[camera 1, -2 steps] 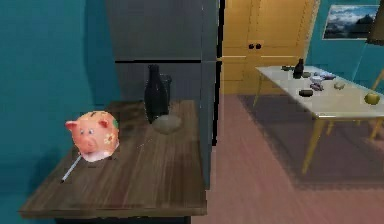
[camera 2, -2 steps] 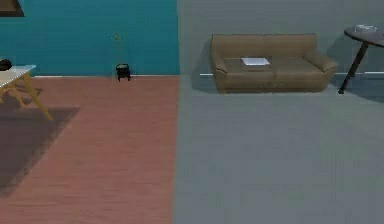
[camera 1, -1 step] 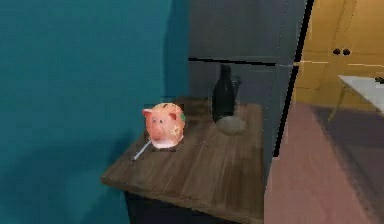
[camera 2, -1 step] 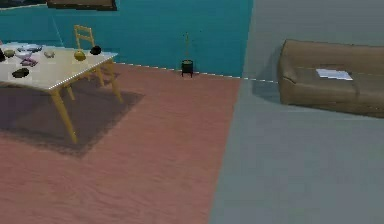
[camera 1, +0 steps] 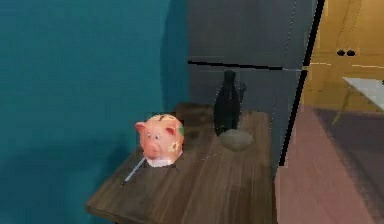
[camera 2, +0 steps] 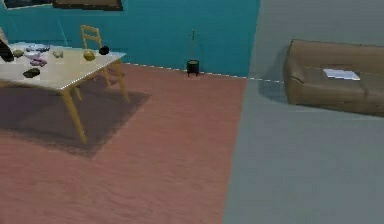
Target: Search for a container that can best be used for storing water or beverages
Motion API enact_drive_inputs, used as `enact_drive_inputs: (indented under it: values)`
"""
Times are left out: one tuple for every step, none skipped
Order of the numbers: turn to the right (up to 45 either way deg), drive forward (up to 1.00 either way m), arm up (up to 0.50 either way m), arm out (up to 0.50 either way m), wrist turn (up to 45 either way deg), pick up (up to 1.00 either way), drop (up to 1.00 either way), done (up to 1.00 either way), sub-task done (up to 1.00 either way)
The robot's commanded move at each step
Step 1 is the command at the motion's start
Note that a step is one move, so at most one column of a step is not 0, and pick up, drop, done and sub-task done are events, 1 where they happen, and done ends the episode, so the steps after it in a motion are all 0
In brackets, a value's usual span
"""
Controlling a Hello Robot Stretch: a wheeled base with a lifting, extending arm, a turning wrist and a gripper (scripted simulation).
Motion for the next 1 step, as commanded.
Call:
enact_drive_inputs:
  values:
    - [9.0,0.00,0.00,0.00,0.0,0.00,0.00,0.00,0.00]
